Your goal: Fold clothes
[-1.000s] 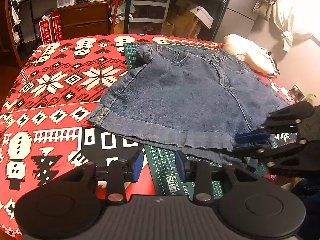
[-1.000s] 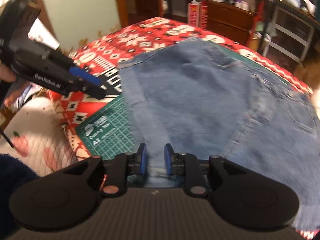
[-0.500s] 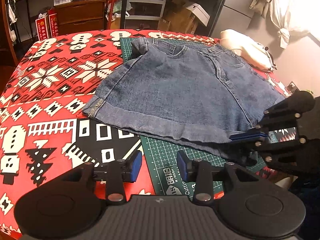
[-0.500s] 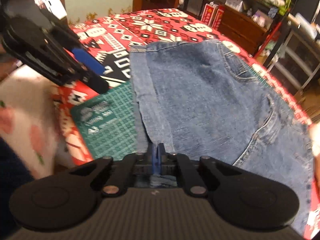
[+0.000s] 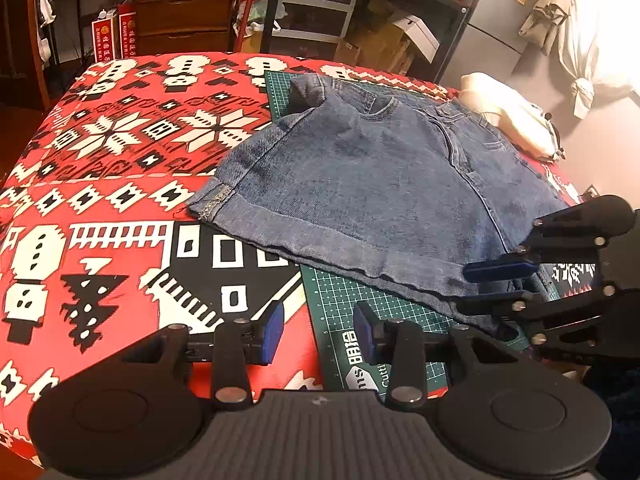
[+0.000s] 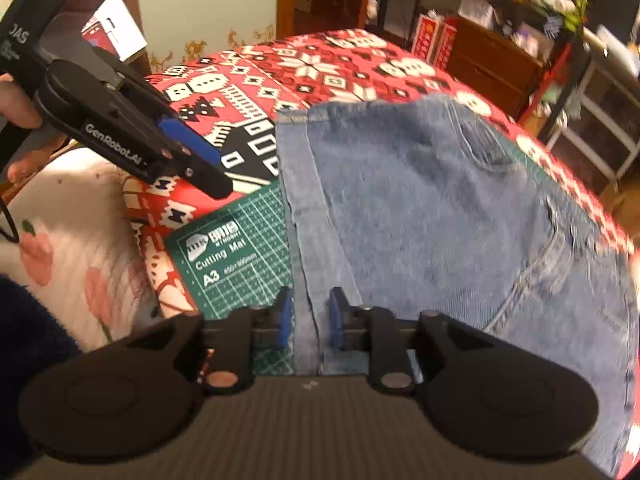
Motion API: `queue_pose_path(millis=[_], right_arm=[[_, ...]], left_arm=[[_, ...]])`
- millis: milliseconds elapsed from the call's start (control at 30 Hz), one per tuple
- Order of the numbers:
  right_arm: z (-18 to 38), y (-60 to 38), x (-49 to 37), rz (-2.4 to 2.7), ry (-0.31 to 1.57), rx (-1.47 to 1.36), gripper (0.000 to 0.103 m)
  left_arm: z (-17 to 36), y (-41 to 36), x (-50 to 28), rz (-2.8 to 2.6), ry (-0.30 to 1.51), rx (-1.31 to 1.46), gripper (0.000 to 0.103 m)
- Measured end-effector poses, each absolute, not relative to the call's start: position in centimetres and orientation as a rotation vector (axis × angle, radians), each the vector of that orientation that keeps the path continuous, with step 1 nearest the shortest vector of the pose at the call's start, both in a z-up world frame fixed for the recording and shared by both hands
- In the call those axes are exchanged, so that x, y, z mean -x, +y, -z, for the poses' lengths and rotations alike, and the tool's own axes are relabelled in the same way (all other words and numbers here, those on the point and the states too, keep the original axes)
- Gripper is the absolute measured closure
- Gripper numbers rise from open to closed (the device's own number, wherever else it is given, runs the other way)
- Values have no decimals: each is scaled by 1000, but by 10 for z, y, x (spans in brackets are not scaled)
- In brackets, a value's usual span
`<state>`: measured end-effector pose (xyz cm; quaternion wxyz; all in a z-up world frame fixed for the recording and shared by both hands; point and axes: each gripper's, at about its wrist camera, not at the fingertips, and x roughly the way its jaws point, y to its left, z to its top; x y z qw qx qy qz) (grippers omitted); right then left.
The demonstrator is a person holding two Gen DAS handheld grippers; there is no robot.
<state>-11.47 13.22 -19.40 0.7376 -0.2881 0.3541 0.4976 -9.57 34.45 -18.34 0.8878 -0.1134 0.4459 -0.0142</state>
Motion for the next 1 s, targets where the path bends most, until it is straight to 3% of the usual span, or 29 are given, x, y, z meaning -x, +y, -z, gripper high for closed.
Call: queue_pose_path(millis=[333,367,400,533,733,1000], right_arm=[[221,158,114,-1089,738,720,82],[221,158,113,-1091,738,714,95],[221,157,112,-1092,738,705,101],[213,150,110,-1092,729,661,101],[194,135,98,-1085,750,557,101],[188,127,91,-1083,750,509,101]], left_arm=[[183,358,95,30,898,511,61],[184,360,95,26,892,559,60],[186,363,95,20,883,615,59],[197,374,95,-14,833,868,50],[215,381,90,-66,763,1168,45],[240,369,72,-105,728,1431,48]])
